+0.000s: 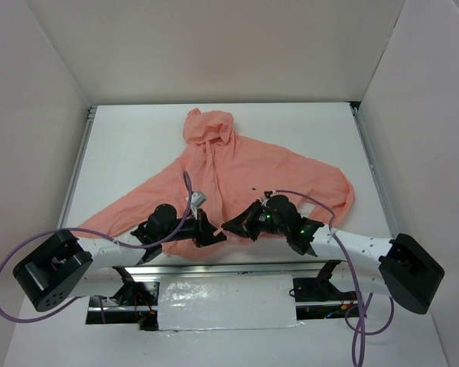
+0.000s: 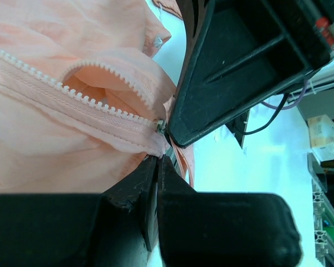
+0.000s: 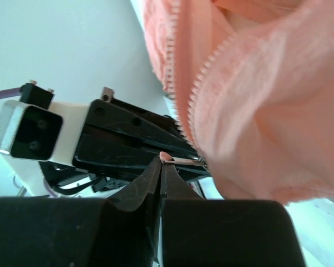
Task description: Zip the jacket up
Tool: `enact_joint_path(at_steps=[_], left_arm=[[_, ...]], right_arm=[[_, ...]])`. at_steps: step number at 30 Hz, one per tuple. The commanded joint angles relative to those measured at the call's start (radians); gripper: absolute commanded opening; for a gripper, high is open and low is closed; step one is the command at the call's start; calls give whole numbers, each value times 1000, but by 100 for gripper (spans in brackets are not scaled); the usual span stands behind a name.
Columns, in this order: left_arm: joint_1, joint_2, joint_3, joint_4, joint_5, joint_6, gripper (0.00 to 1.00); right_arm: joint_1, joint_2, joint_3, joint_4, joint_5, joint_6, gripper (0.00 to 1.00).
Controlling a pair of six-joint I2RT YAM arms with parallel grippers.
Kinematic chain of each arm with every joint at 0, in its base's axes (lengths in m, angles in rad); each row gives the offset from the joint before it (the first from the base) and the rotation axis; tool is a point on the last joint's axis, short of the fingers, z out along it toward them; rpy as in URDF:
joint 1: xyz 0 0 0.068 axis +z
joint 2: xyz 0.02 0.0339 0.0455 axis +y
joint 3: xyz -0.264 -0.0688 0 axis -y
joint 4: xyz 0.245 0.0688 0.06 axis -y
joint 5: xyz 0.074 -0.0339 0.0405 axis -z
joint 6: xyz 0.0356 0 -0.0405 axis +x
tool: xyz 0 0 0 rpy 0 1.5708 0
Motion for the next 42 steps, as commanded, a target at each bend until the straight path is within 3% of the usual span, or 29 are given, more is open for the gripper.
enact_joint_path(at_steps=[1,14,27,36,42], left_arm=[[-19,22,46,12,24,53,0],[-57,82,92,-17,22,68,0],[-79,33,72,-78,-50,75,0],[-94,3,37,-87,-83,64,0],[-116,-22,34,-129,-152,82,0]], right_arm=[[-21,14,10,144,-30,23,0],[-137,55,6,255,-48,55,0],[-334,494,322,378,-196,44,0],[-456,727,733,181,-173,-31,0],[-545,1040,1389,-97,-171,-215,0]])
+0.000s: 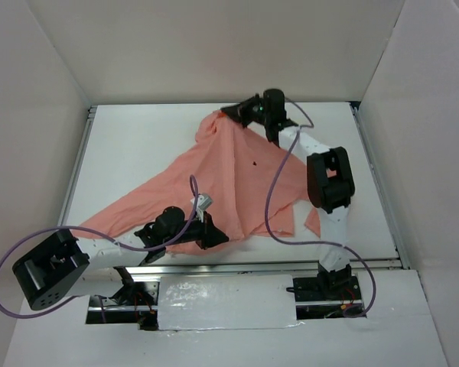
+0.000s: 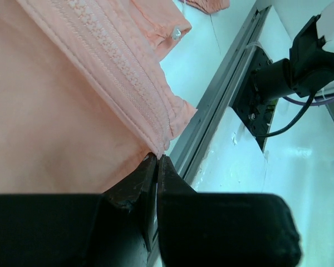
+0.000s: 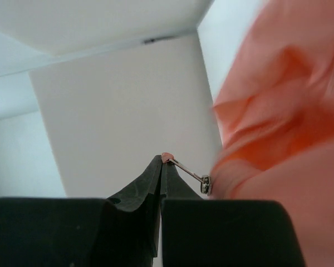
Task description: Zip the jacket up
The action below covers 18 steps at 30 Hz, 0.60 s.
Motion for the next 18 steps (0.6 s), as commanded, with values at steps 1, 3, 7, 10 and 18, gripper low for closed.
enact_joint_path(at_steps=[1,3,7,10,18], left_arm=[[-29,-22,-6,-22,-13,35,0],[-43,-19,-4,-39,-52,45,0],[-69,-14,-7,-76,-121,55,0],[-79,24,13,-84,-147,57,0],[-89,80,47,-110,-211,45,0]], right_arm=[[-73,175,447,-136,16,-152,0],[-110,262,752,-171,-22,-171,0],[-159,333,957,-140,-39,-163,0],[-179,223,854,-118,-12,-215,0],[-185,152,848,-158,-51,-310,0]])
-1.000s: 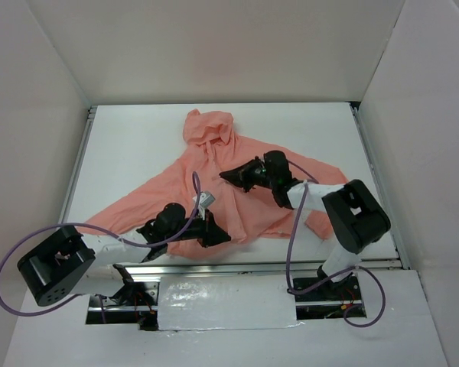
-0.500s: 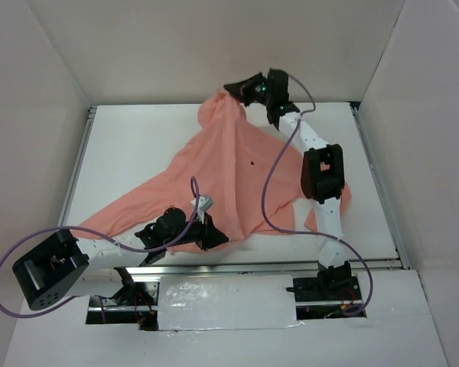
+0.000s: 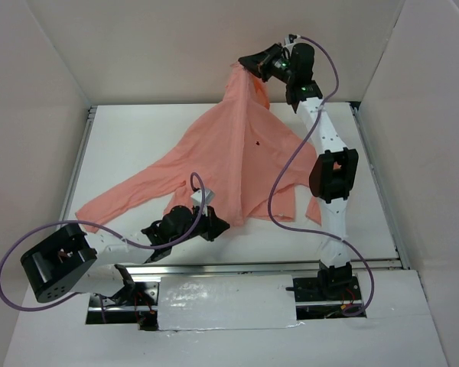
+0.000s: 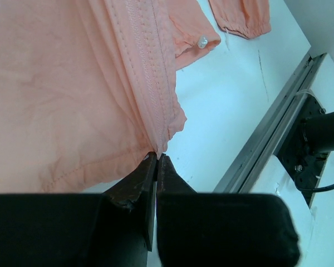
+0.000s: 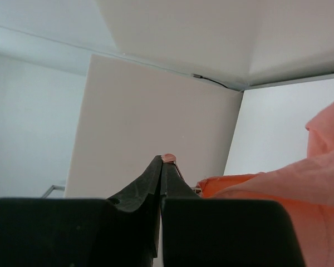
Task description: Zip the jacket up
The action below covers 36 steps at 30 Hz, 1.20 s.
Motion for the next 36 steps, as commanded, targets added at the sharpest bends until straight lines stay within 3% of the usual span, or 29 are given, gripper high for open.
enact_joint_path(at_steps=[1,4,6,12,16,20,21,23,24,25,27,28,29,31,32,34,36], left_arm=[[-40,10,-4,-131,62,2,0],[-40,-16,10,-182,33,4,0],[-42,-34,23,-225,17,10,0],[-45,-56,17,-253,-30,-1,0],[-46,-28,5,-217,-32,-13,0],[-49,15,26,-219,-24,-18,0],[-49,19,36,-230,-29,-21,0],[-51,19,65,-286,-52,-33,33],[-49,16,72,-306,-52,-42,62],[-49,10,83,-325,-88,-45,66],[-51,-17,96,-368,-111,-45,77],[-51,-30,112,-387,-121,-47,99],[-51,-59,120,-438,-143,-51,99],[-51,-94,152,-495,-171,-53,99],[-51,-135,164,-531,-191,-67,99],[-49,-175,215,-665,-291,-85,99],[-45,-220,261,-836,-420,-114,99]], right_arm=[[-30,-98,19,117,62,-45,0],[-31,-88,22,137,36,-37,0],[-33,-84,38,124,32,-42,5],[-57,-120,37,105,38,-45,0],[-59,-178,-81,174,12,-25,0],[-60,-164,-54,168,-24,-31,3],[-62,-157,-41,148,-30,-36,9],[-65,-144,-12,119,-36,-51,28],[-71,-144,-8,114,-31,-59,34],[-72,-144,-8,110,-28,-62,39],[-83,-152,-4,99,-24,-65,57],[-91,-153,11,90,-22,-68,62],[-97,-153,21,68,-24,-71,69],[-108,-157,54,44,-30,-86,71],[-118,-175,54,22,-30,-94,81],[-123,-227,52,-13,-16,-157,83],[-122,-281,48,-148,14,-279,97]])
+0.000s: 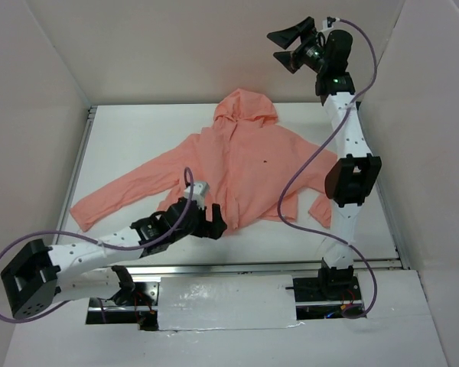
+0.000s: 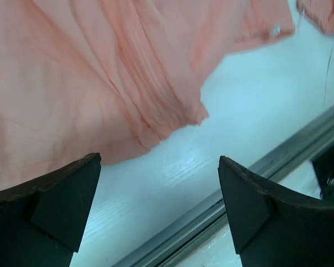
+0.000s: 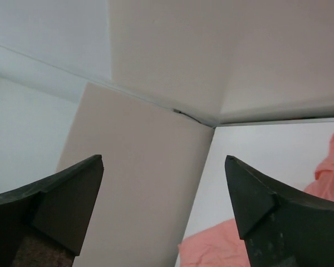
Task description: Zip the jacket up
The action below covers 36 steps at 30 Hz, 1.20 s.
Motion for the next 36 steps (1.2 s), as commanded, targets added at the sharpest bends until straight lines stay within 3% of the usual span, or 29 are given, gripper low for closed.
enact_joint_path(at_steps=[1,3,4,8,9,12,18,24,28,31,36], left_arm=[[26,-70,139,-275,-227,-54,99],[72,-85,202,-417,-293,-76,99],[145,-96,262,-455,-304,-80,99],[377,-148,408,-579,-296,-54,99],[460,-162,467,-596,-293,-54,99],[573,-217,584,-679,-304,-63,99],[598,-259,764,-826,-469,21,99],[598,-415,747,-889,-598,114,99],[597,-515,673,-912,-609,125,99],[598,-584,615,-950,-615,104,99],[598,-693,545,-983,-632,82,100]], right_arm=[[1,-229,34,-148,49,-202,99],[13,-321,-64,-318,148,-350,100],[24,-436,-118,-401,259,-406,100],[102,-777,-484,-438,470,-621,100],[113,-840,-611,-441,486,-655,100],[113,-1127,-808,-489,510,-676,100],[113,-1511,-1045,-615,570,-681,100],[161,-1814,-1181,-757,681,-675,100],[254,-1900,-1208,-823,731,-683,100],[256,-1883,-1165,-917,826,-709,100],[259,-1882,-1155,-957,853,-724,100]])
